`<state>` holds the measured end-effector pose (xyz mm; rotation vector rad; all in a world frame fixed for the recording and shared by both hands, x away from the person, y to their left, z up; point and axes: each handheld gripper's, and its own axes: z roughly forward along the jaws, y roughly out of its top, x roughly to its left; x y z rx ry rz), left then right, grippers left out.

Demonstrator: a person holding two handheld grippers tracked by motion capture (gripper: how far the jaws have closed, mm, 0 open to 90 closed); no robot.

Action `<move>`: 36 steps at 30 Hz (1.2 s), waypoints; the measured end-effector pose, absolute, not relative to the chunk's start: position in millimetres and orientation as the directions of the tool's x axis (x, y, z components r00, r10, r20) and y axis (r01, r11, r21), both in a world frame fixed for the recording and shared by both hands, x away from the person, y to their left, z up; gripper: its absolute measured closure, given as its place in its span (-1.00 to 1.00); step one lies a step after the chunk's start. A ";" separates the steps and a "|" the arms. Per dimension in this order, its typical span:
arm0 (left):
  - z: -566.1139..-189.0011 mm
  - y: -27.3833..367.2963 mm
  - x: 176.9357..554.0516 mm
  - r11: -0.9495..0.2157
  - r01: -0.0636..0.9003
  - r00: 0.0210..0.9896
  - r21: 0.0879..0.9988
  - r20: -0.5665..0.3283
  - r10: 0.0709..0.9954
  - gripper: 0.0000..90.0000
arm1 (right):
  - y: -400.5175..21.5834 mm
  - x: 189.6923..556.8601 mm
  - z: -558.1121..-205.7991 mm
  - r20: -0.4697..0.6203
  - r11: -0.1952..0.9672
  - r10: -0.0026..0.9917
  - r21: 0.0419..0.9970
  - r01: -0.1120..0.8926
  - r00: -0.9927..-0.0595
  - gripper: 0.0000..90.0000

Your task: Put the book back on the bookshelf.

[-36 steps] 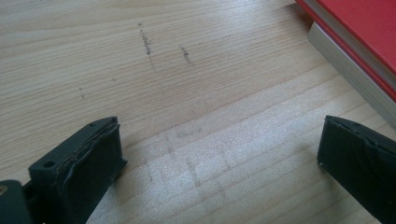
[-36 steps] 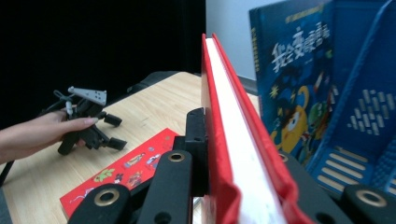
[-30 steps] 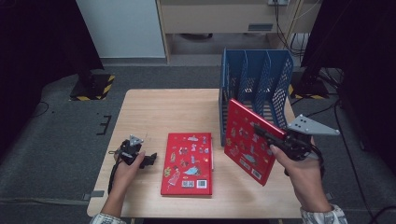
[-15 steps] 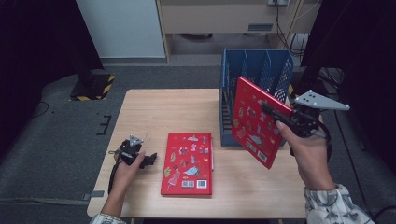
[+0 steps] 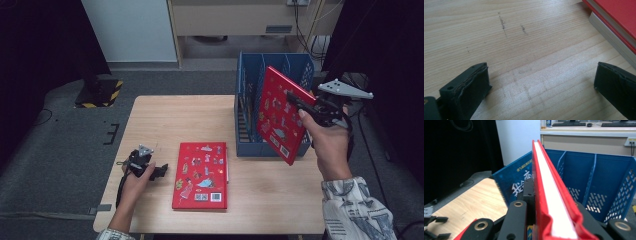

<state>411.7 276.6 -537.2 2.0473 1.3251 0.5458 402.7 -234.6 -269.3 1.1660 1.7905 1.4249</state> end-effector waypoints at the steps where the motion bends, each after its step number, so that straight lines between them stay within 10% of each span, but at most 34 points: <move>1: -537.2 276.6 411.7 -0.294 0.651 0.408 0.699 0.004 0.913 -1.00 | -235.4 404.9 -269.4 0.088 0.050 0.886 0.958 0.283 -0.456 0.76; 36: -537.3 275.9 411.9 -0.292 0.653 0.407 0.699 0.001 0.913 -1.00 | -235.4 461.1 -266.9 0.039 0.060 0.942 0.958 0.282 -0.333 0.76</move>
